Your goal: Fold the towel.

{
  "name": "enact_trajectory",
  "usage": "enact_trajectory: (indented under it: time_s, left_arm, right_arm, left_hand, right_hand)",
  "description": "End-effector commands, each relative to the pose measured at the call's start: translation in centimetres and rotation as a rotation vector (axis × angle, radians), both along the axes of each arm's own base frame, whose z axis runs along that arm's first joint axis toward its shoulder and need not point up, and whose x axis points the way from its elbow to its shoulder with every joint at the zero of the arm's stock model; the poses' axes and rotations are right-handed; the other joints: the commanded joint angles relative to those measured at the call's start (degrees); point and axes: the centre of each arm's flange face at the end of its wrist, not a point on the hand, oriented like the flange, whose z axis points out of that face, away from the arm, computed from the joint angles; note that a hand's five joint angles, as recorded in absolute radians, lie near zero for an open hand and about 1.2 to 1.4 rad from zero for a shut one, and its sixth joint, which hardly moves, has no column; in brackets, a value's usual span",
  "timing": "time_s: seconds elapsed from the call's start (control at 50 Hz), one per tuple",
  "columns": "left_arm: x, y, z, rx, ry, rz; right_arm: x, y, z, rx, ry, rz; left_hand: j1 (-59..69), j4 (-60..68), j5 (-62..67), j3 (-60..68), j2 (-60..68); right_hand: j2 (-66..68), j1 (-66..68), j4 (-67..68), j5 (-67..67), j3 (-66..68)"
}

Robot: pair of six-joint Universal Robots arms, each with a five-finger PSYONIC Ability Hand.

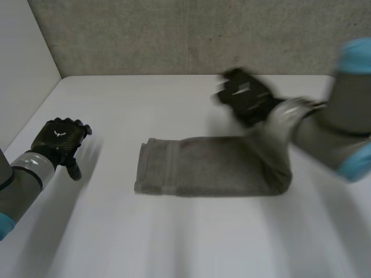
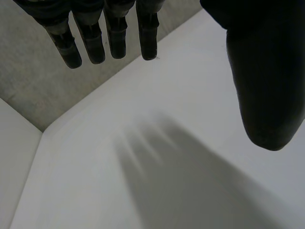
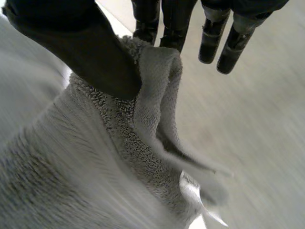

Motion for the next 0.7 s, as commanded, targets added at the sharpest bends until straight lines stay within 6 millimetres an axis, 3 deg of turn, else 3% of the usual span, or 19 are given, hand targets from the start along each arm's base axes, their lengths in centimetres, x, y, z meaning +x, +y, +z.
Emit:
enact_trajectory:
  time_s: [0.02, 0.06, 0.16, 0.18, 0.2, 0.22, 0.24, 0.3, 0.34, 0.36, 0.4, 0.46, 0.5, 0.52, 0.56, 0.58, 0.7]
  left_arm:
    - [-0.4, 0.3, 1.2, -0.027, 0.038, -0.004]
    - [-0.5, 0.4, 1.3, -0.029, 0.038, -0.004]
    - [-0.8, 0.7, 1.3, -0.028, 0.039, -0.015]
    - [-1.0, 0.7, 1.3, -0.028, 0.039, -0.020]
    - [-1.0, 0.8, 1.4, -0.031, 0.040, -0.020]
    - [-1.0, 0.8, 1.4, -0.031, 0.040, -0.020]
    - [-1.0, 0.7, 1.5, -0.035, 0.040, -0.022]
    - [-1.2, 0.6, 1.7, -0.044, 0.043, -0.028]
    - [-1.5, 0.7, 1.8, -0.048, 0.044, -0.035]
    - [-2.0, 0.8, 2.1, -0.057, 0.047, -0.052]
    - [-2.7, 1.0, 2.4, -0.064, 0.056, -0.072]
    - [-4.1, 1.6, 2.8, -0.070, 0.091, -0.110]
    - [-4.6, 1.8, 3.2, -0.073, 0.113, -0.123]
    - [-5.2, 2.0, 3.5, -0.077, 0.134, -0.137]
    - [-5.8, 2.3, 3.7, -0.078, 0.150, -0.152]
    - [-6.4, 2.6, 3.9, -0.081, 0.163, -0.172]
    - [-8.3, 3.8, 4.2, -0.084, 0.176, -0.234]
  right_arm:
    - [9.1, 7.4, -5.4, 0.033, 0.033, 0.235]
    - [11.0, 8.7, -7.5, 0.030, 0.046, 0.252]
    - [12.1, 9.7, -9.6, 0.038, 0.053, 0.268]
    - [12.1, 9.7, -9.8, 0.039, 0.049, 0.264]
    - [12.1, 9.7, -9.8, 0.039, 0.049, 0.264]
    - [12.0, 9.8, -9.9, 0.045, 0.043, 0.256]
    - [11.8, 9.8, -9.6, 0.052, 0.030, 0.247]
    - [11.5, 9.8, -8.8, 0.055, 0.004, 0.237]
    - [10.3, 9.8, -6.6, 0.077, -0.058, 0.200]
    - [10.3, 9.8, -6.6, 0.077, -0.058, 0.200]
    - [8.4, 9.1, -4.7, 0.129, -0.124, 0.146]
    - [6.7, 8.0, -3.8, 0.157, -0.154, 0.095]
    - [3.0, 5.7, -2.3, 0.215, -0.207, -0.014]
    - [3.0, 5.6, -2.3, 0.215, -0.207, -0.014]
    - [-0.2, 4.4, -2.4, 0.275, -0.228, -0.106]
    - [-0.2, 4.4, -2.4, 0.276, -0.228, -0.106]
    - [-5.8, 4.3, -5.2, 0.393, -0.192, -0.213]
  left_hand:
    - [-4.6, -3.4, -2.5, -3.0, -3.8]
    - [-4.6, -3.4, -2.5, -3.0, -3.8]
    - [-4.6, -3.4, -2.5, -3.0, -3.8]
    - [-4.6, -3.4, -2.5, -3.0, -3.8]
    - [-4.6, -3.4, -2.5, -3.0, -3.8]
    - [-4.6, -3.4, -2.5, -3.0, -3.8]
    - [-4.6, -3.4, -2.5, -3.0, -3.8]
    - [-4.6, -3.4, -2.5, -3.0, -3.8]
    - [-4.6, -3.4, -2.5, -3.0, -3.8]
    - [-4.6, -3.4, -2.5, -3.0, -3.8]
    - [-4.6, -3.4, -2.5, -3.0, -3.8]
    - [-4.6, -3.4, -2.5, -3.0, -3.8]
    - [-4.6, -3.4, -2.5, -3.0, -3.8]
    - [-4.6, -3.4, -2.5, -3.0, -3.8]
    - [-4.6, -3.4, -2.5, -3.0, -3.8]
    - [-4.6, -3.4, -2.5, -3.0, -3.8]
    - [-4.6, -3.4, -2.5, -3.0, -3.8]
  right_hand:
    - [4.8, 4.5, -4.4, 3.6, -2.5]
    - [4.8, 4.5, -4.4, 3.6, -2.5]
    - [4.4, 4.0, -4.4, 3.1, -2.5]
    - [-13.3, -13.6, -4.4, -14.5, -2.5]
    - [-13.5, -13.8, -4.4, -14.7, -2.5]
    - [-46.5, -46.8, -4.4, -47.7, -2.5]
    - [-65.2, -65.5, -4.4, -66.4, -2.5]
    - [-65.2, -65.5, -4.4, -66.4, -2.5]
    - [-65.2, -65.5, -4.4, -66.4, -2.5]
    - [-65.2, -65.5, -4.4, -66.4, -2.5]
    - [-65.2, -65.5, -4.4, -66.4, -2.5]
    - [-65.2, -65.5, -4.4, -66.4, -2.5]
    - [-65.2, -65.5, -4.4, -66.4, -2.5]
    - [-65.2, -65.5, -4.4, -66.4, -2.5]
    - [-65.2, -65.5, -4.4, -66.4, -2.5]
    - [-65.2, -65.5, -4.4, -66.4, -2.5]
    - [-65.2, -65.5, -4.4, -66.4, -2.5]
